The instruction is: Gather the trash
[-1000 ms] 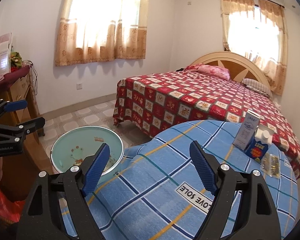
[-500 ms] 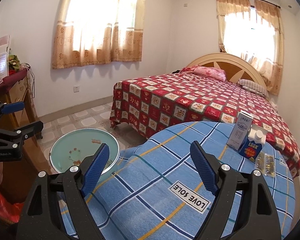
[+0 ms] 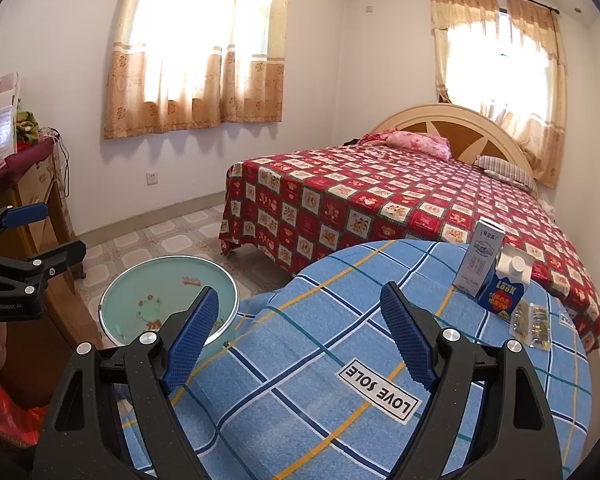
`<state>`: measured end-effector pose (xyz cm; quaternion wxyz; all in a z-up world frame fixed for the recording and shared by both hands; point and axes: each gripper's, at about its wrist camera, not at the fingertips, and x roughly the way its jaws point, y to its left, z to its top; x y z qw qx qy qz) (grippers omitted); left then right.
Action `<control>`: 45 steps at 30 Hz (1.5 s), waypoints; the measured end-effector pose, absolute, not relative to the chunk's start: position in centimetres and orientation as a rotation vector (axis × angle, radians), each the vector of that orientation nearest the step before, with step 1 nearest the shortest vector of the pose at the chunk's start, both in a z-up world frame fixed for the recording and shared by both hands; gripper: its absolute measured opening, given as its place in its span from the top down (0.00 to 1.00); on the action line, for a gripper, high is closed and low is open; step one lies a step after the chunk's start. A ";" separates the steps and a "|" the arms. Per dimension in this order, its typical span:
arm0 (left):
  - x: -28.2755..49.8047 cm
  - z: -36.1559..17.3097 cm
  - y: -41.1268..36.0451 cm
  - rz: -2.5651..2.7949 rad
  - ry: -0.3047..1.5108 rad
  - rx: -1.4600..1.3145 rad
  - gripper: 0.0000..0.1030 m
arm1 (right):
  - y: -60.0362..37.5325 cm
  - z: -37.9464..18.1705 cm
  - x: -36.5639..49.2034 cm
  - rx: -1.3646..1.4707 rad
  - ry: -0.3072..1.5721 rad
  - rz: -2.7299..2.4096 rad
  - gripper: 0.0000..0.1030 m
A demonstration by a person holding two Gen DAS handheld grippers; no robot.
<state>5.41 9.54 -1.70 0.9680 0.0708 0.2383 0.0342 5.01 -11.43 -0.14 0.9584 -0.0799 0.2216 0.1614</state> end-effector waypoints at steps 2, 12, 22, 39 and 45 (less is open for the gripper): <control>5.4 -1.7 9.5 0.070 0.482 0.147 0.06 | -11.5 -0.2 5.0 -0.161 0.449 0.326 0.21; 5.8 -1.9 9.5 0.085 0.492 0.142 0.06 | -11.7 -0.5 5.2 -0.156 0.453 0.324 0.21; 5.9 -2.1 9.4 0.083 0.500 0.146 0.06 | -11.7 -0.7 5.2 -0.155 0.449 0.321 0.19; 6.9 -3.4 8.4 0.051 0.558 0.154 0.06 | -14.2 -1.1 6.1 -0.108 0.484 0.297 0.16; 9.8 -5.8 3.8 -0.007 0.622 0.194 0.06 | -22.8 -3.4 9.8 0.004 0.625 0.084 0.12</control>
